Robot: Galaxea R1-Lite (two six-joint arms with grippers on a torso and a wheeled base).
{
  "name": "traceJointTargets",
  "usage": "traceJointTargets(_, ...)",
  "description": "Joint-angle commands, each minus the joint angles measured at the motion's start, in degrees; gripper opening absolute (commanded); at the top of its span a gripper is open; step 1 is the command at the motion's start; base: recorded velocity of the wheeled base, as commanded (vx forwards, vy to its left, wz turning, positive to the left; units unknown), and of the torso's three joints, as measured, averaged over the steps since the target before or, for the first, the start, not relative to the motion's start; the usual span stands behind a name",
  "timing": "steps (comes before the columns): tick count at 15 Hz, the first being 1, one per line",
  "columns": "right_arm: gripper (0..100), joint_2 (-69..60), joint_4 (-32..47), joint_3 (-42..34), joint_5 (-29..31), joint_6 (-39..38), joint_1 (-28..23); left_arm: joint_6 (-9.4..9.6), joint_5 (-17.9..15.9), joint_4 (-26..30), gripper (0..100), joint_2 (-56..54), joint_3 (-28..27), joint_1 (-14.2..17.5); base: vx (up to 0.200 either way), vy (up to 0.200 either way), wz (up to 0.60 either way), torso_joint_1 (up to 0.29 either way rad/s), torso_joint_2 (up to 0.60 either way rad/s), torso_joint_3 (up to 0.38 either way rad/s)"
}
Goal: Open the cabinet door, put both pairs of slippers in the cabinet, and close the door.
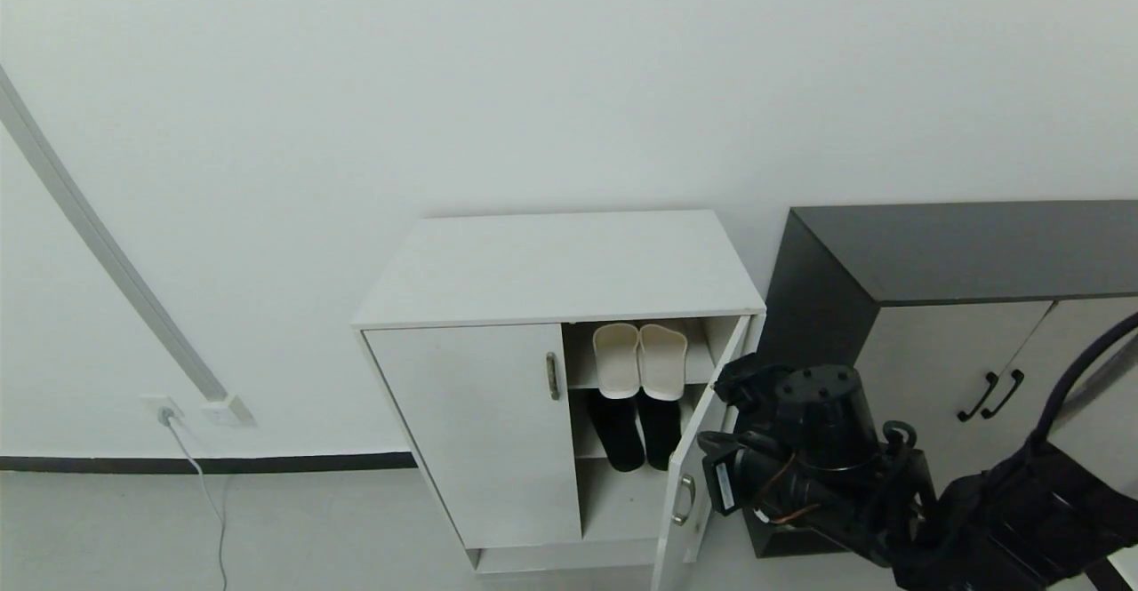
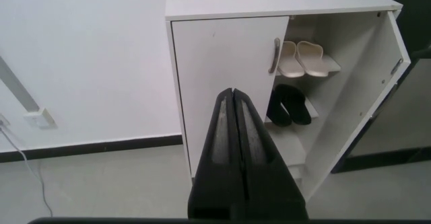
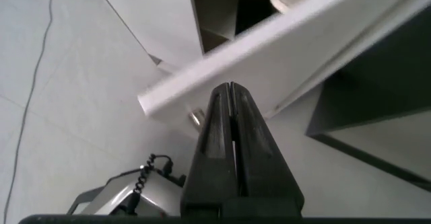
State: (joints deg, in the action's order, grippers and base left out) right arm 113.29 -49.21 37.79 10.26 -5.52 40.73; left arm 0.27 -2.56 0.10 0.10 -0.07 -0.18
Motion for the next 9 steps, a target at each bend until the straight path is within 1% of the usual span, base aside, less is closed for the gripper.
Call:
traceJointTargets(1,0,3.1,0.1,2.5,0.0,0.0,-0.1,0.00,0.0,0.0,0,0.0,0.0,0.0,0.000,0.000,0.00,0.000,0.00,0.000)
traceJointTargets(9,0,10.8,0.1,14.8,0.0,-0.1,-1.4,0.00,0.0,0.0,0,0.0,0.1,0.0,0.000,0.000,0.00,0.000,0.00,0.000)
